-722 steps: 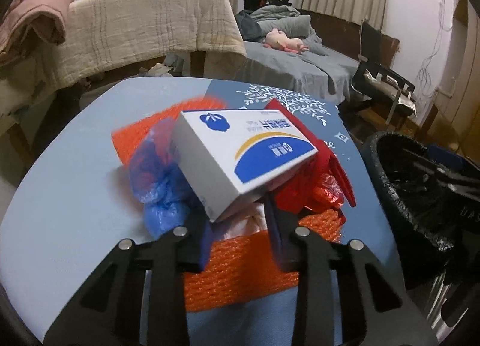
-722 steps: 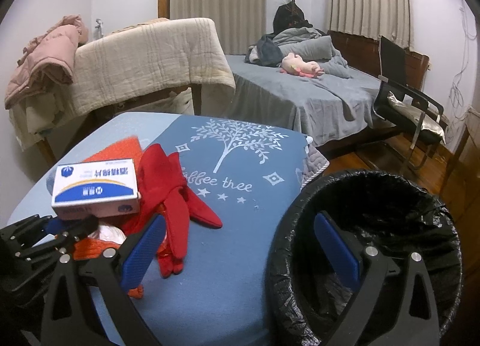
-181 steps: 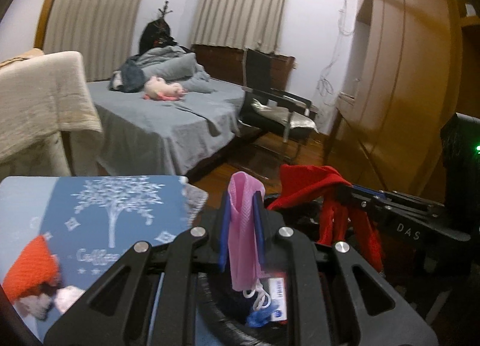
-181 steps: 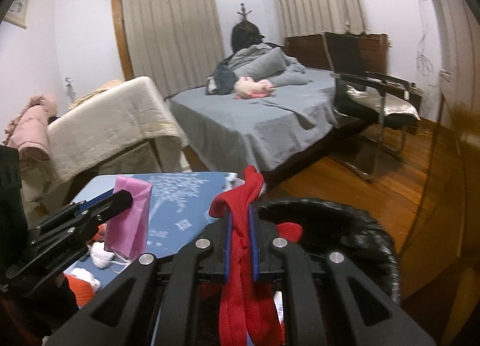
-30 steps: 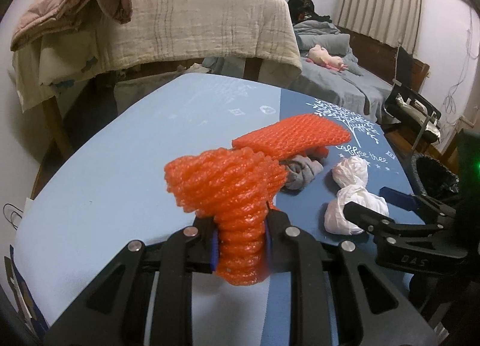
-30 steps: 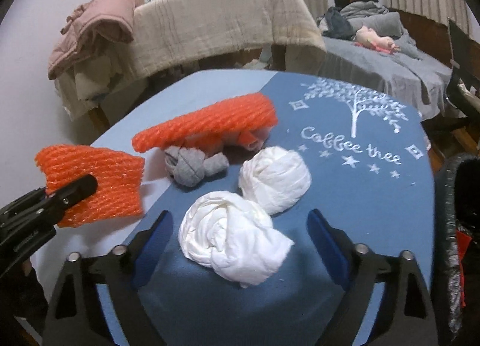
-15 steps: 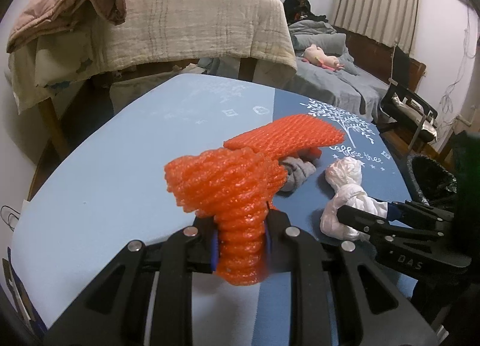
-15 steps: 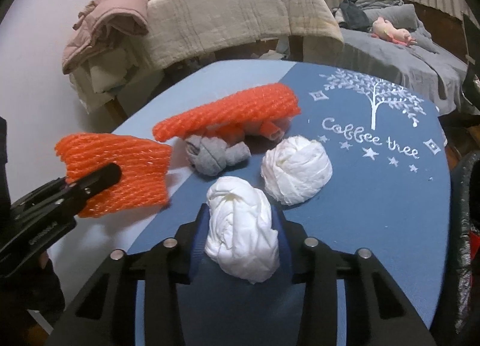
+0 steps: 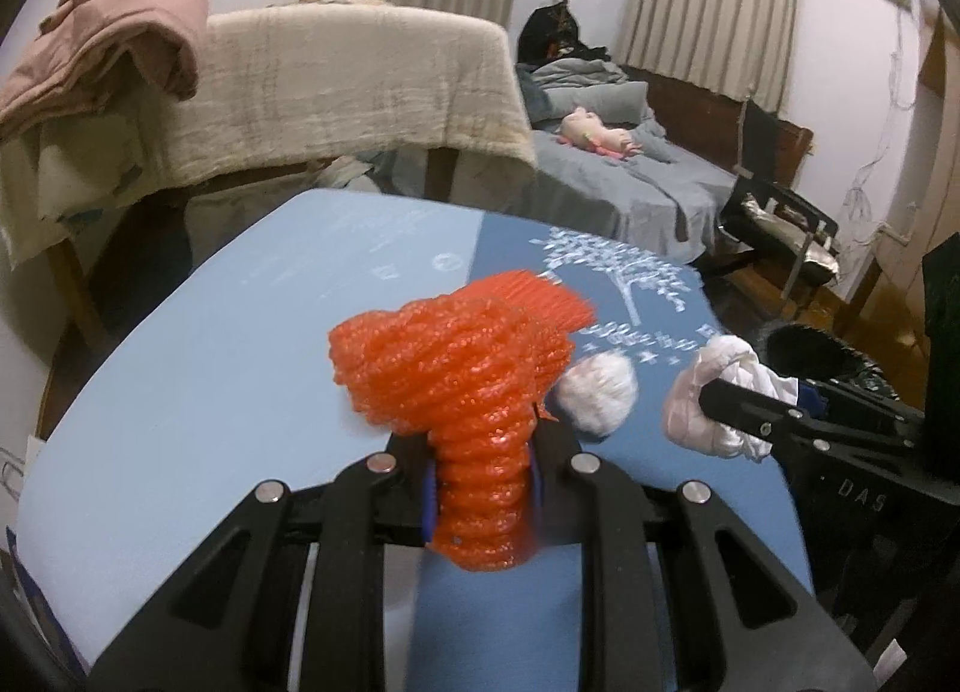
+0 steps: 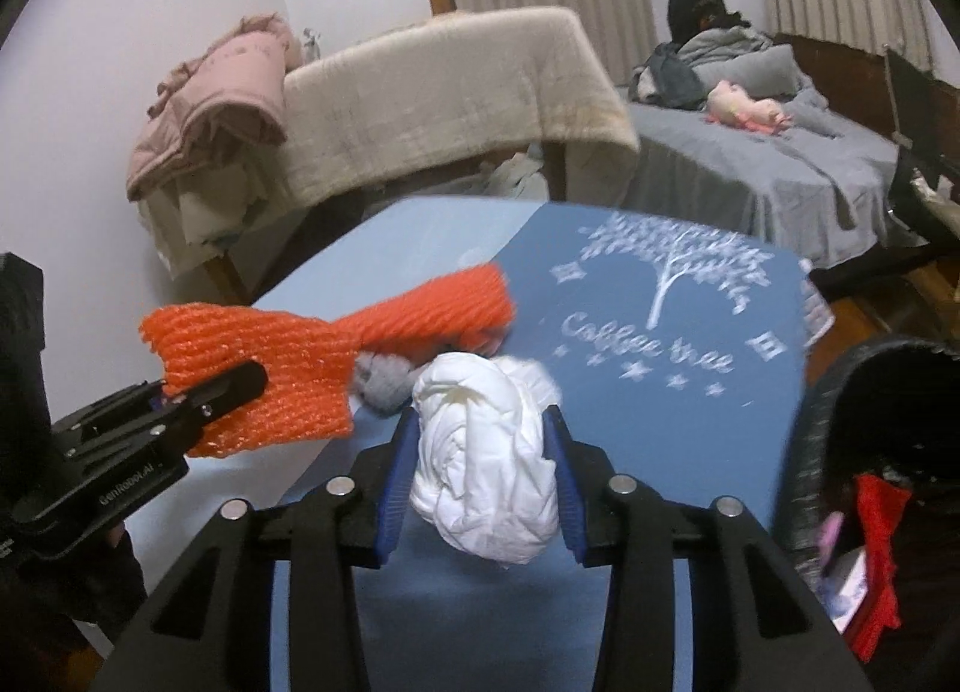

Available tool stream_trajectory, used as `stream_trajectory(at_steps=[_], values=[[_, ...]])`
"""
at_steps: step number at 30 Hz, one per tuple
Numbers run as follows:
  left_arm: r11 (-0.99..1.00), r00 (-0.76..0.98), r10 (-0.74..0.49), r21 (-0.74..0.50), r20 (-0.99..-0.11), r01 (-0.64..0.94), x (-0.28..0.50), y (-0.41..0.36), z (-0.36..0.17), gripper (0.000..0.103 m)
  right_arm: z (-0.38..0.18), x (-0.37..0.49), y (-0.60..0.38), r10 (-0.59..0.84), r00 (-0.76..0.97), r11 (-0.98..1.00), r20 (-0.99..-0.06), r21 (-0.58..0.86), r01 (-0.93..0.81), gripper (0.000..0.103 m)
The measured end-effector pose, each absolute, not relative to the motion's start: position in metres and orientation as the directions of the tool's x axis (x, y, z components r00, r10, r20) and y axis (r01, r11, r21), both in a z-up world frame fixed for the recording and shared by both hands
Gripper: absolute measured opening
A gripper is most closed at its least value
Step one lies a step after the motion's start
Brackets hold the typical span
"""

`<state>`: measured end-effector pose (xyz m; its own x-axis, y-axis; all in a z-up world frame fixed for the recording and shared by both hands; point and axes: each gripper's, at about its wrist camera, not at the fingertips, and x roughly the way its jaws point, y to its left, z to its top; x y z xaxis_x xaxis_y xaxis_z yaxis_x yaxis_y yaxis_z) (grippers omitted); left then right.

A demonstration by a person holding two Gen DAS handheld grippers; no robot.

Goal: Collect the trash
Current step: 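Carry net and tissue over the bin and open both tools to drop them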

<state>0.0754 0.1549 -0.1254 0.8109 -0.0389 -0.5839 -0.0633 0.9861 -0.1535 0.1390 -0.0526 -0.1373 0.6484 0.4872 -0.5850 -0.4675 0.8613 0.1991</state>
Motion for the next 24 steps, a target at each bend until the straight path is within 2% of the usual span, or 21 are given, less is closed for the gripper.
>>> stream_trajectory(at_steps=[11,24], values=[[0.985,0.832,-0.151,-0.154,-0.533,0.079,0.094,0.095,-0.1,0.021,-0.105,0.139,-0.121,0.409,0.748,0.912,-0.523,0.198,-0.36,0.041],[0.95,0.811,-0.311,-0.16,-0.495,0.266,0.116,0.005,-0.083,0.021,-0.085,0.133,-0.221,0.239,0.847,0.968,-0.474,0.189,-0.167,0.041]])
